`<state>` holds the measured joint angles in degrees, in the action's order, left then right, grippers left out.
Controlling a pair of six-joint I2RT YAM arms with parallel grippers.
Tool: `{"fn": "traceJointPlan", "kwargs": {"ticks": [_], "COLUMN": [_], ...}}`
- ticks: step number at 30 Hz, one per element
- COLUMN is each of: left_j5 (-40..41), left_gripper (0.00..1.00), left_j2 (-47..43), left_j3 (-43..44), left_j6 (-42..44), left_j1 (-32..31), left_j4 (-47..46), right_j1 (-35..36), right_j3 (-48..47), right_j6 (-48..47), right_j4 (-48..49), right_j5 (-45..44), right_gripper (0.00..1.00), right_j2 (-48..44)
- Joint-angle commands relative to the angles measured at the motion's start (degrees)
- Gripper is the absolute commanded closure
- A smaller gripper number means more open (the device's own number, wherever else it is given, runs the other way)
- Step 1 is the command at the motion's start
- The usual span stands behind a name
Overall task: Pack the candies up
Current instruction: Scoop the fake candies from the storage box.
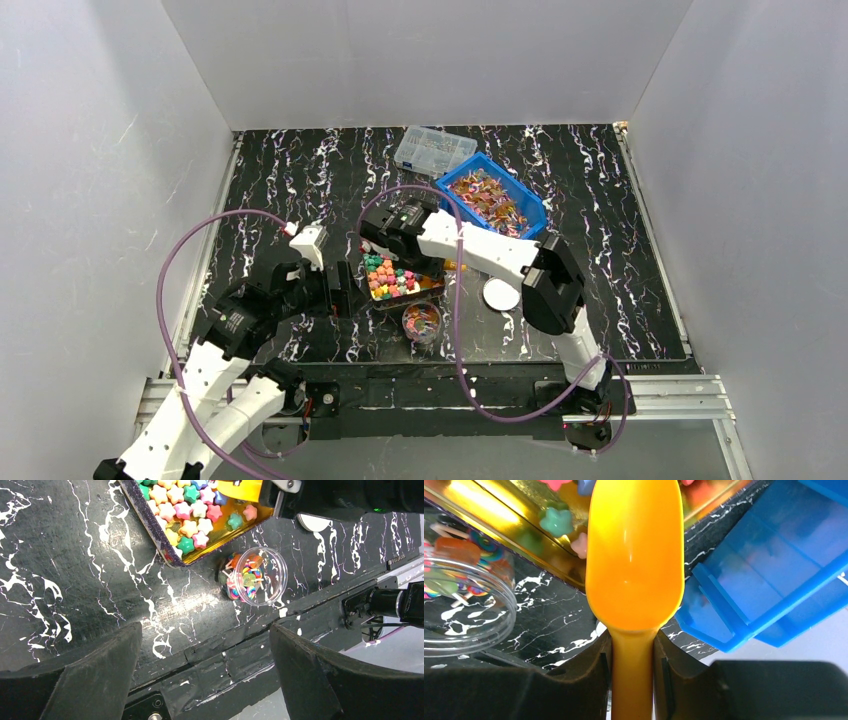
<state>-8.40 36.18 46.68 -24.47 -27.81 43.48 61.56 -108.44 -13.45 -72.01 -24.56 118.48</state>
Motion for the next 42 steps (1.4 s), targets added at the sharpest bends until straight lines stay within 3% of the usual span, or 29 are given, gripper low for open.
{"fn": "traceJointPlan", "kwargs": {"ticks": [1, 9, 17, 28, 42], "left_j5": [-0.60, -0.34, 0.72, 1.58, 2.77], "left_gripper": [0.02, 0.02, 0.02, 0.02, 0.02], "left_j2": [-0.87, -0.85, -1.99, -2.87, -3.65], "left_j3": [-0.66, -0.73, -0.96, -1.05, -1.06], "left_j6": [0.42, 0.36, 0.15, -0.18, -0.50], "left_j1": [0.30, 0.26, 0.30, 0.30, 0.30], "left_j4": [-0.13, -0.15, -0.15, -0.15, 0.02], "right_j1": [0.78, 1.63, 1.64, 1.11, 0.34], "right_j3": [-3.22, -7.20, -5.09, 6.29, 21.29], "right_j6": [0.77, 0.84, 0.88, 3.32, 6.36], "right_j4": [-1.76, -1.30, 5.90, 23.00, 37.92], "right_j5": [-1.05, 1.99, 7.15, 14.54, 12.12], "right_gripper": [0.99, 0.99, 0.99, 0.99, 0.99], "right_j2": [2.09, 6.35, 6.33, 0.11, -13.90]}}
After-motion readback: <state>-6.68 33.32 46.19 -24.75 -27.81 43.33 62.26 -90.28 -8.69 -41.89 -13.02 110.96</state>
